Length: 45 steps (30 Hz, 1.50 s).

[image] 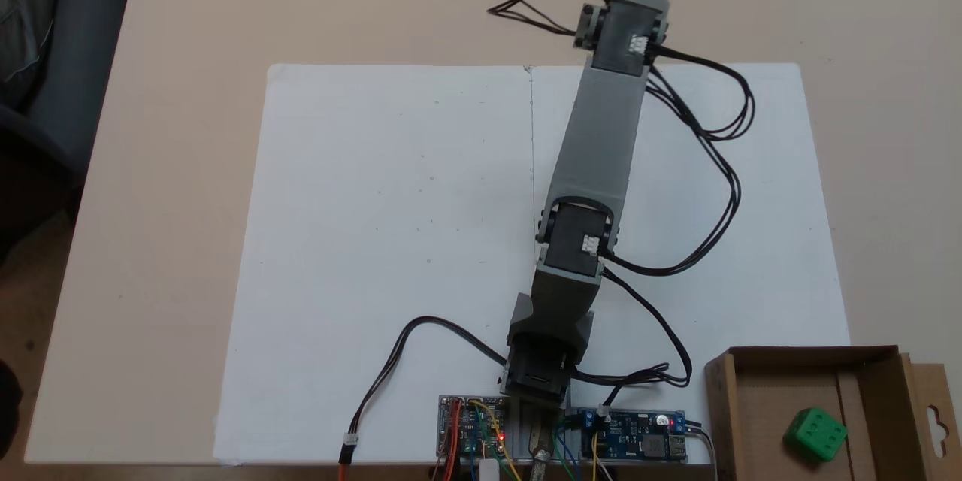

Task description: Grasp a green dice and put it in the bin.

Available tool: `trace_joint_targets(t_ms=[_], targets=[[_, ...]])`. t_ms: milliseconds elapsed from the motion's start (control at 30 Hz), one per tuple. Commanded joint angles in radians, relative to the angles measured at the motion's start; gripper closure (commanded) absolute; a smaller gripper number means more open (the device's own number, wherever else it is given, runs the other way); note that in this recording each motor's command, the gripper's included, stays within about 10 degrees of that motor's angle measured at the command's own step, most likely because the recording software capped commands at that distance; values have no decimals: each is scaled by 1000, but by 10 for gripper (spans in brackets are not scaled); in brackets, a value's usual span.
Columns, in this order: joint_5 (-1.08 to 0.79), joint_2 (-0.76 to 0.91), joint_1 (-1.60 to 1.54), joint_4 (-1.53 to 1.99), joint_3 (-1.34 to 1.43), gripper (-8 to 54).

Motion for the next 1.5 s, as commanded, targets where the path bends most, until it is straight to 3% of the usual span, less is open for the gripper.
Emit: trace_joint_targets(t_ms=[0, 367, 933, 1467], targets=[[41, 75, -37, -164, 92, 25], [-72, 388, -150, -652, 704, 34], [-97, 749, -161, -1254, 1341, 34], [-110, 937, -213, -1802, 1884, 31]])
